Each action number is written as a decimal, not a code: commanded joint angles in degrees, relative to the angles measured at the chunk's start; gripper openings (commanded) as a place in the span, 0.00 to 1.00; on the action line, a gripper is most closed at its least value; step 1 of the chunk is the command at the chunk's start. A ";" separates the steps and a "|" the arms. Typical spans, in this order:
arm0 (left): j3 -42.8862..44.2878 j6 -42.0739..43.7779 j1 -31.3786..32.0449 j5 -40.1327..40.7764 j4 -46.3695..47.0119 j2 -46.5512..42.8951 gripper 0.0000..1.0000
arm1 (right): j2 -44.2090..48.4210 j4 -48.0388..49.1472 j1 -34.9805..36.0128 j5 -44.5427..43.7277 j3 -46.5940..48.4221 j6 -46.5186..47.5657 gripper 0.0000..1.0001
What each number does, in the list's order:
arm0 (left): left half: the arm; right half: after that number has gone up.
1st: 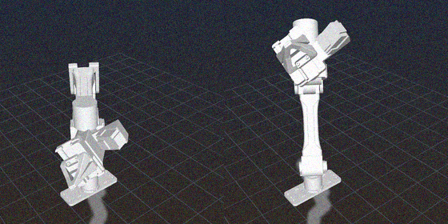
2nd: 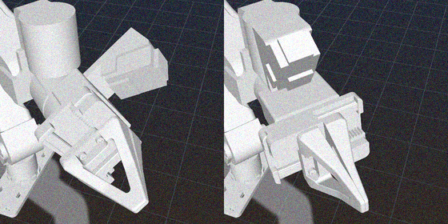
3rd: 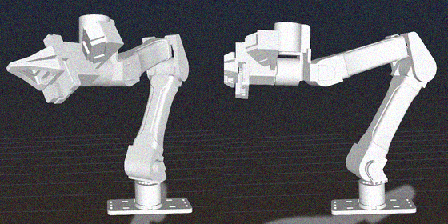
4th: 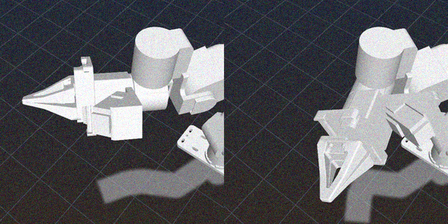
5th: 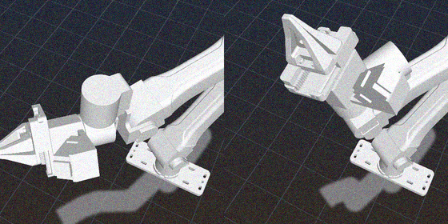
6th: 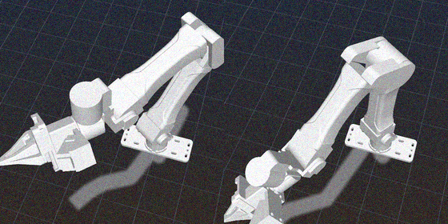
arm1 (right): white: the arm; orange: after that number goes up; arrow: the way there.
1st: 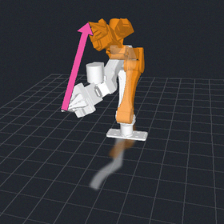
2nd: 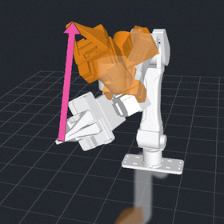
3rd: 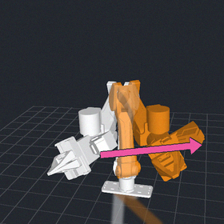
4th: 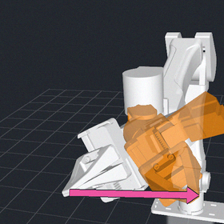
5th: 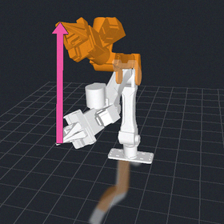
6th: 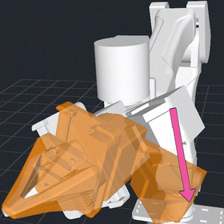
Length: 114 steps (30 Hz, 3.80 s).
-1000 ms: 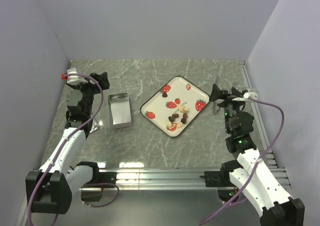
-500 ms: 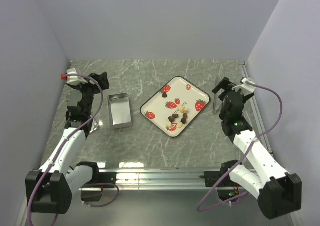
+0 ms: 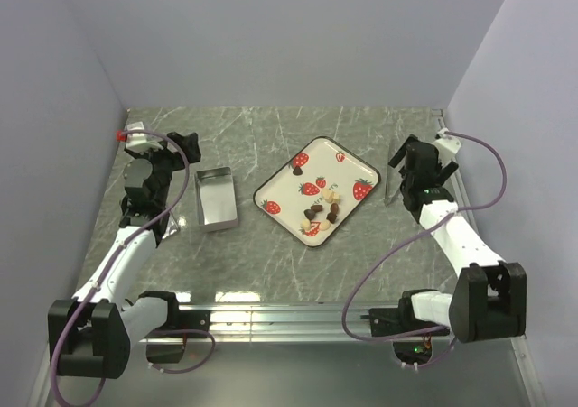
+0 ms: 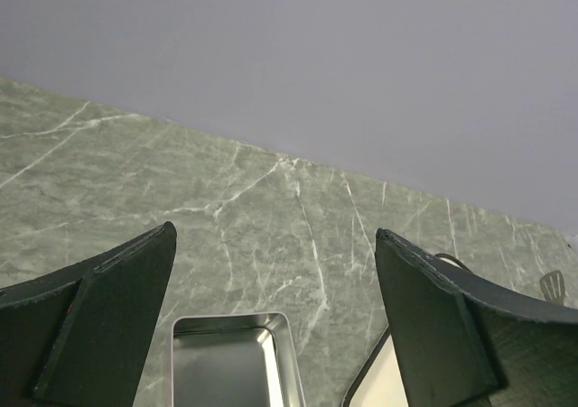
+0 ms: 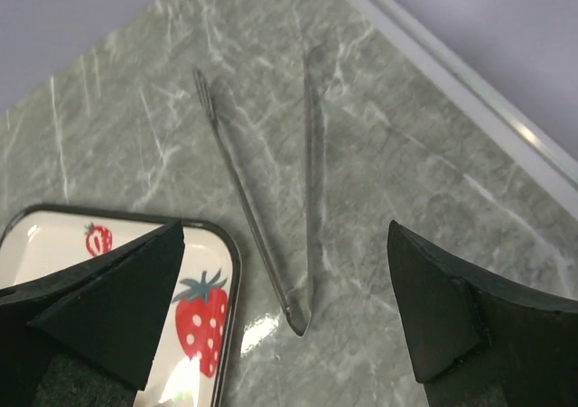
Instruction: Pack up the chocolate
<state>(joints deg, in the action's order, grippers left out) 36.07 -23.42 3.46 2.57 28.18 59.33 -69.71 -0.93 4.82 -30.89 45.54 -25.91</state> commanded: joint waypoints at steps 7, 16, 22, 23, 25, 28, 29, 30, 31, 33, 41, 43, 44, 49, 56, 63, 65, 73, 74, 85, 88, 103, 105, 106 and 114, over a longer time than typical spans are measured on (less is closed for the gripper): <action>3.04 -0.31 0.23 -3.18 -2.25 -1.06 0.98 | -9.90 -7.59 -0.69 4.96 9.11 2.00 1.00; 3.56 -0.93 0.23 -4.50 -4.27 -1.50 0.98 | -17.91 -13.38 -2.89 11.65 13.34 4.64 1.00; 3.30 -1.19 0.23 -4.77 -4.54 -2.02 0.98 | -23.27 -14.55 -2.97 12.61 15.90 5.69 0.99; 3.30 -1.10 0.23 -4.59 -4.54 -2.03 0.98 | -23.62 -14.37 -2.97 12.61 15.90 5.87 0.99; 3.30 -1.10 0.23 -4.24 -4.72 -2.11 0.98 | -24.77 -14.36 -3.06 12.53 16.33 6.05 0.99; 3.48 -1.10 0.23 -4.41 -4.80 -1.76 0.98 | -26.44 -14.54 -3.15 13.05 16.95 6.22 0.99; 3.48 -1.10 0.23 -4.41 -4.98 -1.68 0.98 | -26.96 -14.54 -3.24 13.05 17.04 6.31 0.98; 3.56 -1.10 0.14 -4.50 -5.16 -1.67 0.98 | -27.84 -14.63 -3.32 12.79 17.21 6.31 0.97; 3.65 -1.10 0.23 -4.50 -5.24 -1.67 0.98 | -28.28 -14.89 -3.41 12.62 17.56 6.22 0.97; 3.57 -1.19 0.14 -4.50 -5.07 -1.67 0.98 | -28.90 -15.24 -3.59 13.14 17.66 6.14 0.97; 3.65 -1.28 0.14 -5.12 -5.42 -1.67 0.98 | -31.80 -14.89 -4.56 16.82 19.06 5.61 1.00; 3.48 -1.45 0.23 -5.12 -5.42 -1.85 0.98 | -32.24 -14.28 -4.56 19.02 18.97 5.35 1.00; 3.39 -1.37 0.23 -5.12 -5.51 -1.94 0.98 | -32.50 -14.36 -6.03 18.94 18.89 5.17 1.00; 3.04 -1.54 0.23 -4.94 -5.51 -2.73 0.98 | -32.94 -14.89 -7.28 17.54 19.06 4.03 1.00; 2.86 -1.63 0.23 -5.12 -5.60 -2.90 0.98 | -33.56 -15.07 -7.54 17.89 19.32 3.94 1.00; 2.60 -1.63 0.23 -5.20 -5.95 -3.34 0.98 | -34.61 -15.33 -7.54 18.15 20.03 3.94 0.98; 2.60 -1.63 0.23 -5.20 -6.12 -3.52 0.98 | -35.05 -15.33 -7.54 18.24 20.20 3.94 0.98; 2.33 -1.45 0.14 -4.59 -6.65 -4.13 0.98 | -36.37 -15.95 -7.28 17.36 21.70 4.29 0.94; 2.33 -1.45 0.23 -4.50 -6.65 -4.14 0.98 | -36.63 -16.03 -7.28 17.19 21.78 4.29 0.92; 1.89 -1.36 0.23 -4.33 -7.09 -5.45 0.99 | -40.76 -17.44 -6.75 17.97 25.47 5.78 0.72; 1.81 -1.36 0.14 -4.24 -7.18 -5.63 0.99 | -41.73 -18.05 -6.58 18.33 26.18 6.13 0.67; 1.63 -1.54 0.14 -4.15 -7.09 -5.80 0.99 | -25.76 -10.68 -1.31 10.77 15.02 6.84 0.51; 1.63 -1.63 0.23 -4.24 -7.09 -5.72 0.98 | -24.08 -10.50 -0.08 9.63 13.97 7.01 0.50; 1.54 -1.54 0.23 -4.33 -7.00 -5.80 0.98 | -22.59 -10.58 0.36 9.10 13.79 7.01 0.49; 0.75 -1.45 0.14 -4.59 -6.39 -6.77 0.98 | -17.57 -11.29 4.67 5.41 12.47 7.02 0.46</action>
<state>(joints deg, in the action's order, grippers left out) 36.99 -24.73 3.46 -1.67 19.84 54.11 -90.02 -13.93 8.12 -21.91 58.74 -19.35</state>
